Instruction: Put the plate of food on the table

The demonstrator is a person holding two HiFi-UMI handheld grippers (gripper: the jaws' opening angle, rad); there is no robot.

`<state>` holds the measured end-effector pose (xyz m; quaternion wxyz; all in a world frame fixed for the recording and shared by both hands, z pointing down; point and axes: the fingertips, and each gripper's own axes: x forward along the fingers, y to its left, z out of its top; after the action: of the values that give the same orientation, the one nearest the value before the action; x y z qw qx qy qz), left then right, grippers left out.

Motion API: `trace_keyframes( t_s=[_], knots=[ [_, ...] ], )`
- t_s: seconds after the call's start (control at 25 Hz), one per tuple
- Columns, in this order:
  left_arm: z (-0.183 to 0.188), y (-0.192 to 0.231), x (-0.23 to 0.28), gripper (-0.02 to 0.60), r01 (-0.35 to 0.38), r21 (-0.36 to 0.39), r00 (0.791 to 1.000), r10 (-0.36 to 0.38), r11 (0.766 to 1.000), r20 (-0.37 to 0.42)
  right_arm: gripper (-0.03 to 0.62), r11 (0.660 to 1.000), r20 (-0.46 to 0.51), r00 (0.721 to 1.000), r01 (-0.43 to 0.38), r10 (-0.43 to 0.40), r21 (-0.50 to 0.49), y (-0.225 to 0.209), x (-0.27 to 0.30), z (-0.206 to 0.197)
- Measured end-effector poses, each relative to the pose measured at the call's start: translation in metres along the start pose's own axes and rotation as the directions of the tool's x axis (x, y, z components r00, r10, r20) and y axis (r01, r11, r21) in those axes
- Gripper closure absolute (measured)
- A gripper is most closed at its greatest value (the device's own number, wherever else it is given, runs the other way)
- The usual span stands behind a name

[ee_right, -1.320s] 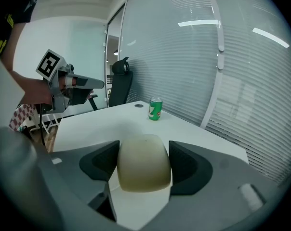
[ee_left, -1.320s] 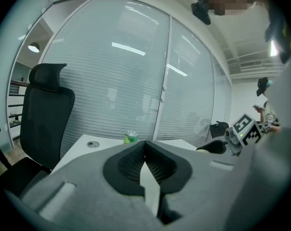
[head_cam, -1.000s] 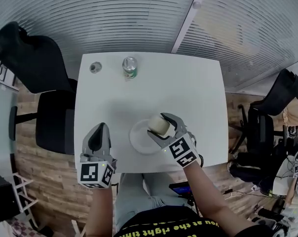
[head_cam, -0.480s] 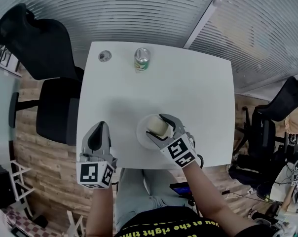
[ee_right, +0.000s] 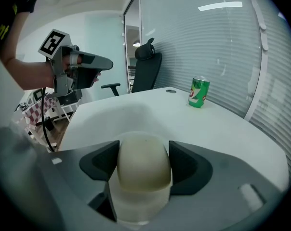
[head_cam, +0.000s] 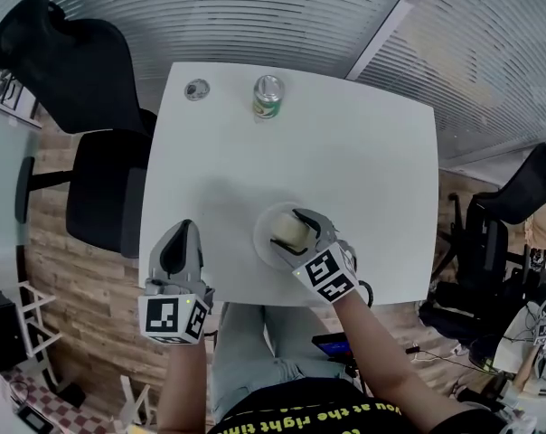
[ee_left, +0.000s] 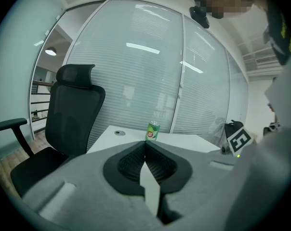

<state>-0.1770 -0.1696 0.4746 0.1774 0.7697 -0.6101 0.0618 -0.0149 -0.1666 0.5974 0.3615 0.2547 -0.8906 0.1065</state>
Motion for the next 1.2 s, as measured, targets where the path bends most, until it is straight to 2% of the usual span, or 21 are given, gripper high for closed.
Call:
trace_keyframes(
  t_s=[0.6,1.2],
  knots=[
    [-0.006,-0.006,0.006,0.581,-0.003,-0.003,1.0,0.002,1.0,-0.015,0.263,0.999,-0.05,0.998,-0.028,0.027,-0.029,0.006,0.01,-0.018],
    [-0.009,-0.011,0.008,0.581,0.006,0.001,1.0,-0.005,1.0,-0.021,0.258,0.996,-0.068,0.997,-0.038,0.032,-0.087,0.009,0.011,-0.017]
  ],
)
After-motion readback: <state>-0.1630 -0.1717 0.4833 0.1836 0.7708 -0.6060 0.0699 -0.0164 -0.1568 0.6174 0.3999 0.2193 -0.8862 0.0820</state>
